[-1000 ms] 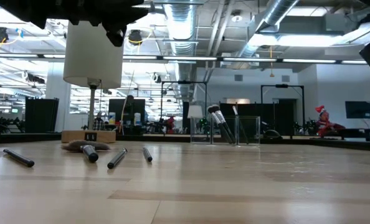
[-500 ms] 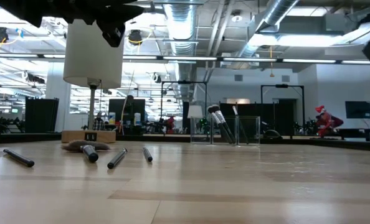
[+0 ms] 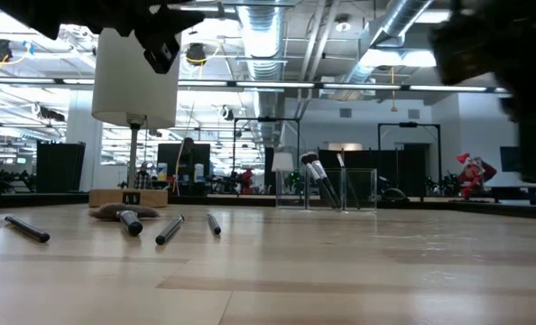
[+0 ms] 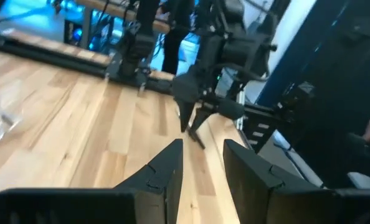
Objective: Put items in baskets/containers
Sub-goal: Put the black eyeshadow brush into the transparent organizer
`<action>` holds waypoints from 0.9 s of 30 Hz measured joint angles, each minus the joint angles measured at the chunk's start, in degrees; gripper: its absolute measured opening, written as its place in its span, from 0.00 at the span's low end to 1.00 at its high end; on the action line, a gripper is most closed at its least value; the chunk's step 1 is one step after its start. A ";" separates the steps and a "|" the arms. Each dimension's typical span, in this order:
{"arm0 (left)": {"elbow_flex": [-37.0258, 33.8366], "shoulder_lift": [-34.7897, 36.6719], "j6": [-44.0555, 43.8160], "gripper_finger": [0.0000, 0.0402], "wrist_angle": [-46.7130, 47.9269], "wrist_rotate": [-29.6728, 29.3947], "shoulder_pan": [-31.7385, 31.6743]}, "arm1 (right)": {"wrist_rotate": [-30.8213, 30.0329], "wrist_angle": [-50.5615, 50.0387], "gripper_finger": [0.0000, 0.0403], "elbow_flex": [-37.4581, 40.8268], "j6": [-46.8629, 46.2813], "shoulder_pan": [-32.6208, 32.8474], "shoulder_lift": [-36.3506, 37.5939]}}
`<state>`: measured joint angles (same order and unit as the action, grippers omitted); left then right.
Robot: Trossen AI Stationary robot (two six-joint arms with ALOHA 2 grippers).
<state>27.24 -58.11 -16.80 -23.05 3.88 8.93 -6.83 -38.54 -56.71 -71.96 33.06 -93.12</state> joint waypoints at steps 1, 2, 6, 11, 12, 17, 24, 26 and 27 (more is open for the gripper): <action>0.00 0.00 -0.08 0.28 0.78 0.02 -0.39 | -0.02 0.25 0.19 0.00 0.63 -0.96 0.00; 0.00 0.00 -0.16 0.28 1.50 -0.42 -0.79 | -0.02 0.60 0.19 0.00 1.57 -2.13 0.00; 0.00 0.33 0.55 0.28 2.00 -1.18 -1.71 | 0.03 5.97 0.19 -0.13 6.92 -6.80 -0.44; 0.00 5.37 4.90 0.28 2.91 -0.87 -1.66 | 0.45 5.83 0.19 -9.04 17.25 -11.84 -7.36; 0.00 6.92 5.54 0.28 3.29 -0.86 -1.66 | 0.49 3.50 0.19 -12.18 18.98 -12.68 -9.44; 0.02 17.22 7.97 0.28 6.66 -0.87 -1.38 | 1.52 -9.44 0.19 -29.64 26.06 -16.52 -21.18; -3.57 27.41 7.17 0.28 9.14 -2.11 1.50 | 1.75 -22.07 0.19 -45.18 30.07 -19.36 -30.95; -5.01 27.39 5.80 0.28 9.60 -4.27 1.81 | 0.15 -26.73 0.19 -45.80 29.94 -19.07 -30.82; -5.25 26.72 5.29 0.28 9.92 -5.26 1.81 | -1.13 -28.04 0.19 -45.83 29.32 -18.83 -30.42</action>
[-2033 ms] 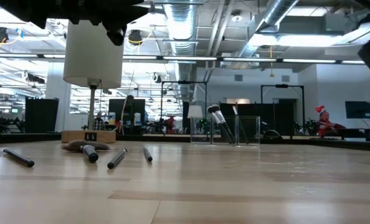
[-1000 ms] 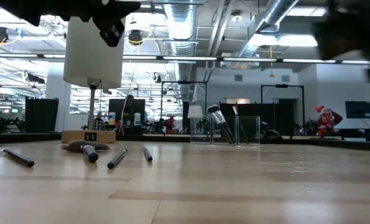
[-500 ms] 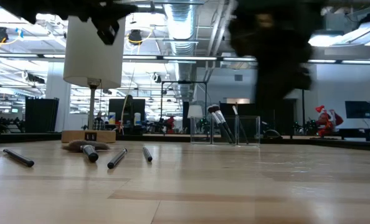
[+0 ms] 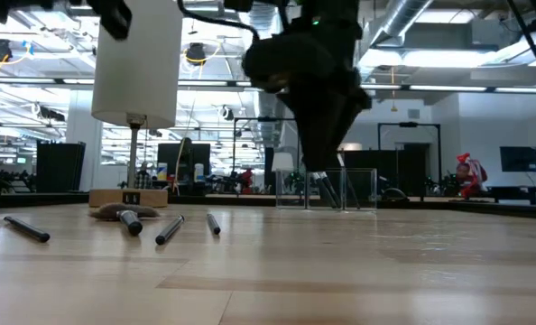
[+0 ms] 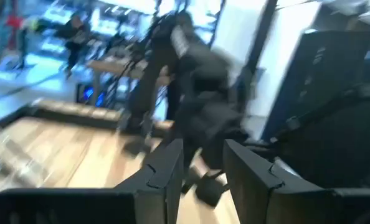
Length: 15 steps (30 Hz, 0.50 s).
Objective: Put items in baskets/containers
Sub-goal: Put the black eyeshadow brush into the transparent organizer
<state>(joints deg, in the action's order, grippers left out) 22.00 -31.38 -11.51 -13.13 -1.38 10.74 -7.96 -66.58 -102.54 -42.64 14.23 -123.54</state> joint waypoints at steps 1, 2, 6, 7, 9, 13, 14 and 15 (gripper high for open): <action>0.03 -1.07 -0.76 0.28 -0.01 -0.63 -0.03 | -1.84 -2.49 0.19 0.06 -0.92 0.33 0.63; 0.28 -2.29 -1.34 0.28 0.14 -1.28 -0.02 | -3.80 -5.22 0.19 0.42 -1.81 0.65 1.64; 3.12 -9.27 -3.64 0.28 1.10 -2.06 -0.02 | -10.04 -9.73 0.19 3.43 -5.32 2.42 6.94; 3.94 -11.43 -4.04 0.28 1.57 -2.06 -0.02 | -10.52 -10.21 0.19 4.56 -5.71 2.89 8.07; 5.47 -16.11 -4.85 0.28 2.27 -2.07 -0.02 | -10.79 -9.16 0.19 7.26 -6.03 3.65 10.43; 9.26 -24.36 -6.50 0.28 2.63 -4.04 0.15 | -11.74 -9.17 0.19 13.56 -8.22 4.71 15.23; 10.03 -26.16 -6.89 0.28 2.66 -4.95 0.25 | -11.69 -9.25 0.19 15.37 -8.38 4.91 16.33; 10.53 -27.42 -7.00 0.28 3.03 -5.72 0.39 | -11.61 -8.85 0.19 16.95 -8.42 4.98 17.42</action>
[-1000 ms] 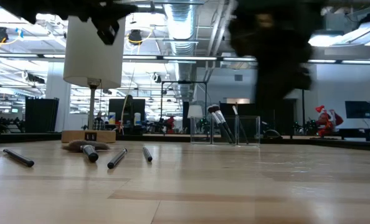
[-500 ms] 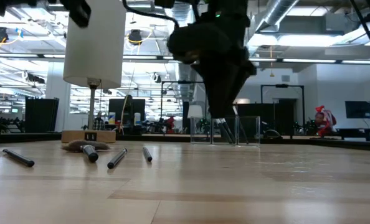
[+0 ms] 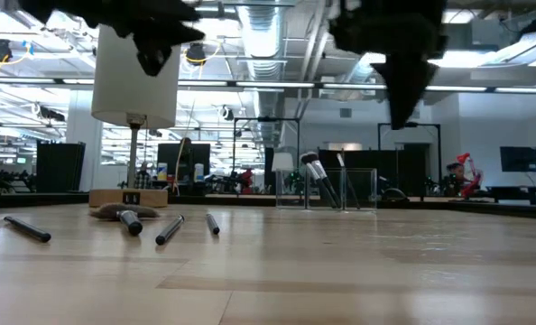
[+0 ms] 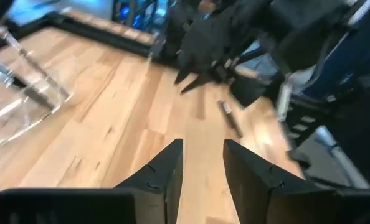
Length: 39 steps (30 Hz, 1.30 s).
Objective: Put items in baskets/containers
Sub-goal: Put the black eyeshadow brush into the transparent organizer
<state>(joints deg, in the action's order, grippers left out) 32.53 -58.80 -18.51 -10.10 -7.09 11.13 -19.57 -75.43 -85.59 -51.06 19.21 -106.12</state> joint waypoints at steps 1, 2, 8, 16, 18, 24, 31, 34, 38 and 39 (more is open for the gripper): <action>0.48 -1.15 -0.08 0.28 0.32 -0.59 0.16 | 0.10 1.04 0.19 1.56 -0.02 -0.08 1.19; 1.20 -2.25 -0.31 0.28 0.25 -0.61 0.31 | 0.33 1.78 0.19 3.19 -0.29 -0.07 2.54; 1.75 -2.13 -1.13 0.28 0.63 -3.60 2.07 | 4.82 5.15 0.19 11.68 -0.99 -0.68 9.94; 1.84 -1.56 -4.04 0.28 -0.07 -11.00 6.28 | 7.64 16.24 0.19 18.92 1.88 -3.00 15.59; 1.84 -1.58 -5.72 0.28 -0.16 -13.14 7.13 | 7.19 18.54 0.19 20.23 3.95 -3.86 15.51; 1.84 -2.05 -10.34 0.28 -0.30 -20.12 9.97 | 7.26 18.87 0.19 22.49 11.89 -5.45 13.81; 1.96 -4.82 -17.95 0.28 -0.22 -26.05 12.90 | 7.34 18.27 0.19 26.30 18.42 -6.18 14.67; 3.51 -8.16 -21.43 0.28 -0.12 -27.62 12.89 | 7.28 17.50 0.19 28.52 20.84 -6.24 15.22; 8.89 -15.60 -24.53 0.28 -0.15 -29.44 12.92 | 6.13 16.64 0.19 31.15 24.08 -6.24 16.80; 10.51 -17.79 -25.67 0.28 0.55 -29.68 12.88 | 5.72 17.06 0.19 31.82 25.08 -6.24 17.40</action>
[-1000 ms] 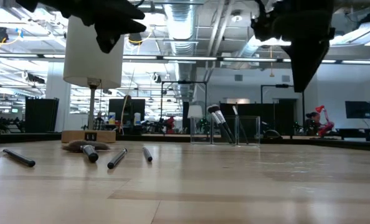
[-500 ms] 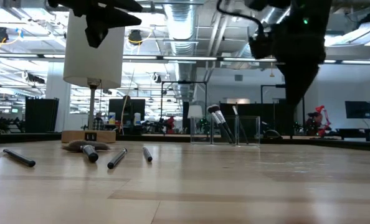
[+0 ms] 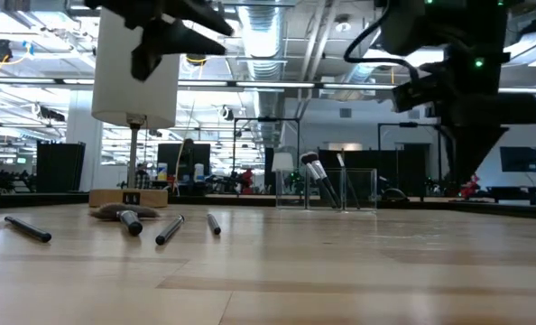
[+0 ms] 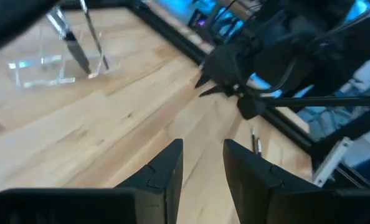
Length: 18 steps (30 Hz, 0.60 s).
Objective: Put items in baskets/containers
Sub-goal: Put the black eyeshadow brush into the transparent organizer
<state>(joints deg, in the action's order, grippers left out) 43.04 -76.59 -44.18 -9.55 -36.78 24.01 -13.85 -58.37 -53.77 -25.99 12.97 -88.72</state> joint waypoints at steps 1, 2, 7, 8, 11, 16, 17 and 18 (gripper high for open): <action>1.89 -2.16 -1.53 0.28 1.04 -0.04 -0.41 | -0.28 -0.23 0.19 0.58 0.91 -0.05 0.75; 3.67 -3.90 -3.39 0.28 3.07 0.04 -0.87 | -0.81 -0.47 0.19 1.07 1.68 -0.15 1.54; 11.43 -11.34 -14.48 0.28 15.78 1.05 -3.53 | -2.89 0.32 0.19 3.07 3.87 -0.74 6.04; 12.72 -12.74 -16.26 0.28 17.07 1.60 -4.06 | -3.06 1.17 0.19 3.72 4.44 -0.71 7.29; 15.24 -15.92 -19.74 0.28 19.03 3.70 -5.31 | -3.02 0.53 0.19 5.60 6.32 -0.63 10.50; 18.31 -20.71 -23.91 0.28 19.15 7.09 -6.59 | -3.06 0.44 0.19 8.29 9.14 -0.66 15.89; 18.71 -21.45 -24.64 0.28 18.90 8.25 -6.84 | -3.06 0.25 0.19 8.63 9.66 -0.66 17.06; 18.93 -21.92 -25.74 0.28 20.25 9.50 -7.12 | -3.06 0.59 0.19 8.79 10.06 -0.66 17.94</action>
<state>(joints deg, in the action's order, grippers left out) 61.97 -98.52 -69.91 10.70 -27.27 16.89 -16.91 -57.78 -44.98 -15.93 12.32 -70.78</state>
